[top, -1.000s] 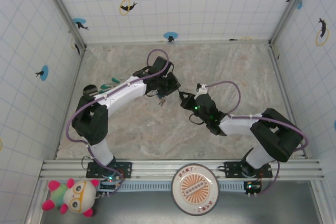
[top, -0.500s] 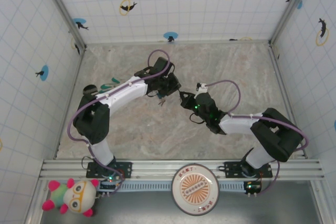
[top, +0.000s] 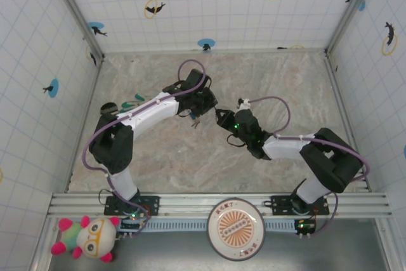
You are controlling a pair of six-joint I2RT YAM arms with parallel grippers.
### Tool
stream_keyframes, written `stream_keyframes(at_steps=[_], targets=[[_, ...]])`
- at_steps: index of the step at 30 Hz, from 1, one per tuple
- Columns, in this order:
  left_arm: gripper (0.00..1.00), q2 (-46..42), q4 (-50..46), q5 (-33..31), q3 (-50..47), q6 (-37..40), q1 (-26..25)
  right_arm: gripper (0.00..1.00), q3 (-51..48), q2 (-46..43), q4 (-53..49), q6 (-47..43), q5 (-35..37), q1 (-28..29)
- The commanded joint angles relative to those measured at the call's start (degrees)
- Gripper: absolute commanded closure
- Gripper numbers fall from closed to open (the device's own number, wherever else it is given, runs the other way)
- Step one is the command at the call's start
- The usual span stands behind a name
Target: Unlock with the key
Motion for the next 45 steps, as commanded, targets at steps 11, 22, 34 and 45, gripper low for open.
stream_keyframes(at_steps=[11,22,34,45], targets=[[1.00,0.2,-2.6,5.0,1.7,0.9,-2.2,1.00,-1.5,5.1,16.7,10.1,-0.7,-3.4],[1.00,0.3,-3.1,6.2,2.9,0.6,-2.2,1.00,2.4,0.3,-2.2,-6.6,6.9,-0.6],[1.00,0.1,-2.3,6.8,2.6,0.0,-2.2,1.00,0.6,2.3,9.4,-3.7,2.4,-1.3],[1.00,-0.3,-1.7,7.2,1.8,0.2,-2.2,1.00,0.5,2.8,11.6,-4.3,1.9,-1.3]])
